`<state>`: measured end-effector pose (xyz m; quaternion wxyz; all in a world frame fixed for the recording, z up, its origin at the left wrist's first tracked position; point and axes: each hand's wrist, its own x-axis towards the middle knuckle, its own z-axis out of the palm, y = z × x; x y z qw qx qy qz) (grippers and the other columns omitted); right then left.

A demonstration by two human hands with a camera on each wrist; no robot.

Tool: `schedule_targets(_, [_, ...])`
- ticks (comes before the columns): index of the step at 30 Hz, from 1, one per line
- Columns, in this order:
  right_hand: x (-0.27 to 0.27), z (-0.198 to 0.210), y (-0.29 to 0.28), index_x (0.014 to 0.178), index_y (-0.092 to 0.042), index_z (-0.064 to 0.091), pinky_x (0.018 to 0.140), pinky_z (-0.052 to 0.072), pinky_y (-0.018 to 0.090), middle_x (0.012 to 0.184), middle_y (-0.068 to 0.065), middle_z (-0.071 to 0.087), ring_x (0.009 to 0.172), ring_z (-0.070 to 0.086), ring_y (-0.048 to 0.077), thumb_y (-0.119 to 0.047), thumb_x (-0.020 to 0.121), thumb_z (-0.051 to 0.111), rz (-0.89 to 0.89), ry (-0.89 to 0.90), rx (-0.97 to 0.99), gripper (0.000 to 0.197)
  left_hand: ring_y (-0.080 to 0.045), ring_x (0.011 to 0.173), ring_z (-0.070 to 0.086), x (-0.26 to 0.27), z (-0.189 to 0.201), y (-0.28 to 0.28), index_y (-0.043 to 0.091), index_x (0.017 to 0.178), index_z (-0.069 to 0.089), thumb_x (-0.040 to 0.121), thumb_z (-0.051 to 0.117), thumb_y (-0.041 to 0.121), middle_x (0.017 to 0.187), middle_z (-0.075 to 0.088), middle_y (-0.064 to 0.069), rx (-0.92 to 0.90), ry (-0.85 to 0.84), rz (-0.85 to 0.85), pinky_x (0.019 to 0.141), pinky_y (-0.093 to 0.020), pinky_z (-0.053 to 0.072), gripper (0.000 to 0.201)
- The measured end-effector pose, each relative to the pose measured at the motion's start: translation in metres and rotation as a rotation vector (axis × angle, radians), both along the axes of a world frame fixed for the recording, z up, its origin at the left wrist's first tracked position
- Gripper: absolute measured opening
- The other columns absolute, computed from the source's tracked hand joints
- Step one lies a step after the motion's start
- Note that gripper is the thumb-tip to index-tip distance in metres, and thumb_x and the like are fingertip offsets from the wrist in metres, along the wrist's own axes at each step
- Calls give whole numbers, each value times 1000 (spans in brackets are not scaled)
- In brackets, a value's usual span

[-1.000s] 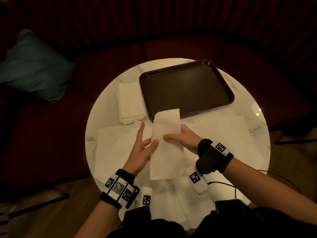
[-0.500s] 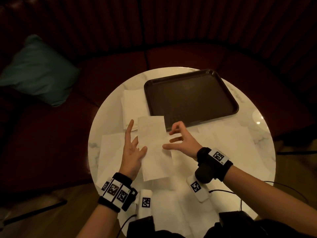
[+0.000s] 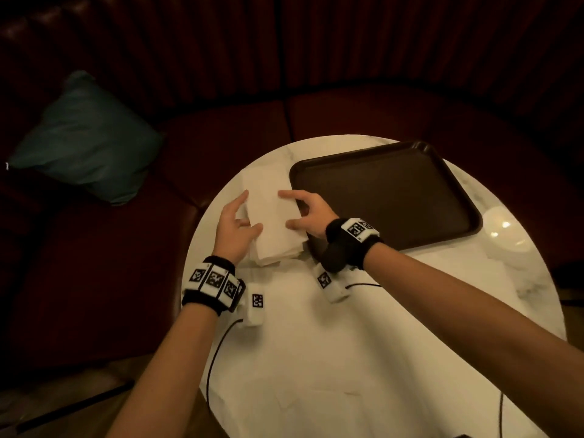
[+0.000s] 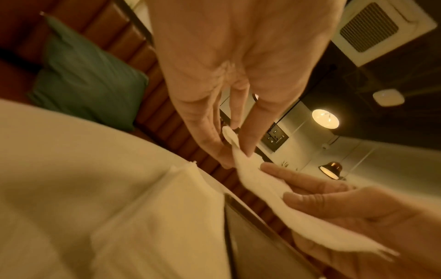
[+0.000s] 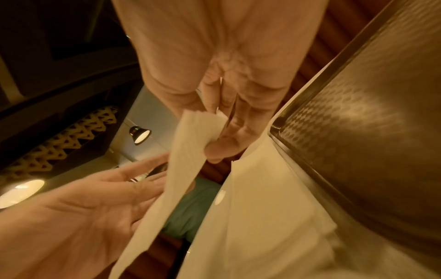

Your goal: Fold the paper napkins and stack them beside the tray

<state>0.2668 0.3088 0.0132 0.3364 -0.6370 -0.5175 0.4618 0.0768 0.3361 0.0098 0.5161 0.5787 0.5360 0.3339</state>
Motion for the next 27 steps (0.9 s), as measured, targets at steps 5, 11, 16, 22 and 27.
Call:
schedule_targets(5, [-11, -31, 46, 140, -23, 48, 73, 48, 14, 138, 4, 47, 100, 57, 17, -4, 79, 74, 0, -122, -110, 69, -26, 128, 45, 6, -33, 34, 15, 138, 52, 85, 68, 4, 150, 26, -5, 66, 413, -136, 110, -34, 38, 56])
schedule_targets(11, [-20, -40, 45, 145, -17, 40, 99, 44, 29, 144, 10, 41, 126, 48, 26, -10, 80, 74, 95, -301, -187, 73, -34, 135, 22, 16, -61, 27, 27, 143, 44, 91, 62, 25, 160, 9, -5, 57, 890, -376, 111, -40, 29, 56])
schedule_targets(16, [30, 5, -4, 132, -23, 52, 77, 58, 33, 130, 4, 49, 83, 65, 26, -13, 81, 75, 50, -207, -64, 57, -35, 136, 19, 21, -51, 23, 28, 144, 41, 92, 61, 25, 160, 8, -6, 73, 943, -368, 110, -46, 30, 56])
schedule_targets(22, [126, 41, -123, 113, -24, 62, 73, 58, 40, 118, 3, 59, 75, 69, 24, -18, 83, 74, -161, -173, -122, 33, -34, 136, 23, 50, -16, -15, 20, 133, 54, 91, 62, 21, 151, 28, -14, 154, 735, -223, 109, -44, 29, 43])
schedule_targets(27, [177, 35, -215, 110, -23, 65, 67, 51, 25, 111, 1, 60, 77, 65, 18, -29, 84, 73, -186, -325, -310, 28, -29, 120, 50, 102, 8, -81, 13, 122, 63, 89, 66, 18, 128, 55, -14, 147, 534, -312, 105, -34, 35, 33])
